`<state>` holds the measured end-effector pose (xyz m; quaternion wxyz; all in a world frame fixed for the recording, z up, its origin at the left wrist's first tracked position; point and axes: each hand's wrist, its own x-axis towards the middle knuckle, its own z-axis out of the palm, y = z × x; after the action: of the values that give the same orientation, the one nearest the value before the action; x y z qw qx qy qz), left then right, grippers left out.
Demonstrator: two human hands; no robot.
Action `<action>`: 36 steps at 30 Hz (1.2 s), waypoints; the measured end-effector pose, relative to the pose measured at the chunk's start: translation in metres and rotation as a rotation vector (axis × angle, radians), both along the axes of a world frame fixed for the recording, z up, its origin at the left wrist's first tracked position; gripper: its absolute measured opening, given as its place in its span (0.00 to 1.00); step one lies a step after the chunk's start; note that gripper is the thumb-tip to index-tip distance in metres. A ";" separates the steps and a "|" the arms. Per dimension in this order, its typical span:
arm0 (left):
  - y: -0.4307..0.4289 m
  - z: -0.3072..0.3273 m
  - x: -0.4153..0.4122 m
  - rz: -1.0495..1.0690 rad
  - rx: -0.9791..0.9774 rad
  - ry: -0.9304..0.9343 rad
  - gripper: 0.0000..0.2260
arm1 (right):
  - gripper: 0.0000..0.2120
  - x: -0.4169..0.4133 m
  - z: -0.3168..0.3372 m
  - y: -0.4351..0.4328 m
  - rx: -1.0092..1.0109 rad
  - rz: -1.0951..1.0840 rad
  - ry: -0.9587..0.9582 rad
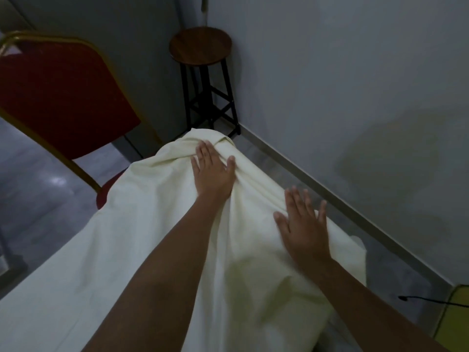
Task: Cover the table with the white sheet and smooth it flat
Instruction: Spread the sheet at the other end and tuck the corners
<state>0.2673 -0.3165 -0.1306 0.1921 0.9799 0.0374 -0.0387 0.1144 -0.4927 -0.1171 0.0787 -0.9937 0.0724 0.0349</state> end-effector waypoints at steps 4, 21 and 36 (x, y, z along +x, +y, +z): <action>-0.011 0.004 -0.014 -0.147 0.023 -0.007 0.32 | 0.34 -0.003 0.000 -0.004 0.049 -0.080 -0.030; -0.009 0.011 0.041 -0.159 0.129 0.056 0.34 | 0.38 0.003 0.004 0.016 0.084 -0.061 0.000; -0.060 -0.004 -0.111 -0.419 -0.009 0.005 0.30 | 0.31 -0.074 -0.007 -0.029 -0.022 -0.123 0.002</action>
<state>0.1568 -0.3769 -0.1349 0.1841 0.9653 -0.1670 -0.0805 0.0409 -0.5215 -0.1237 0.0700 -0.9881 0.1340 0.0300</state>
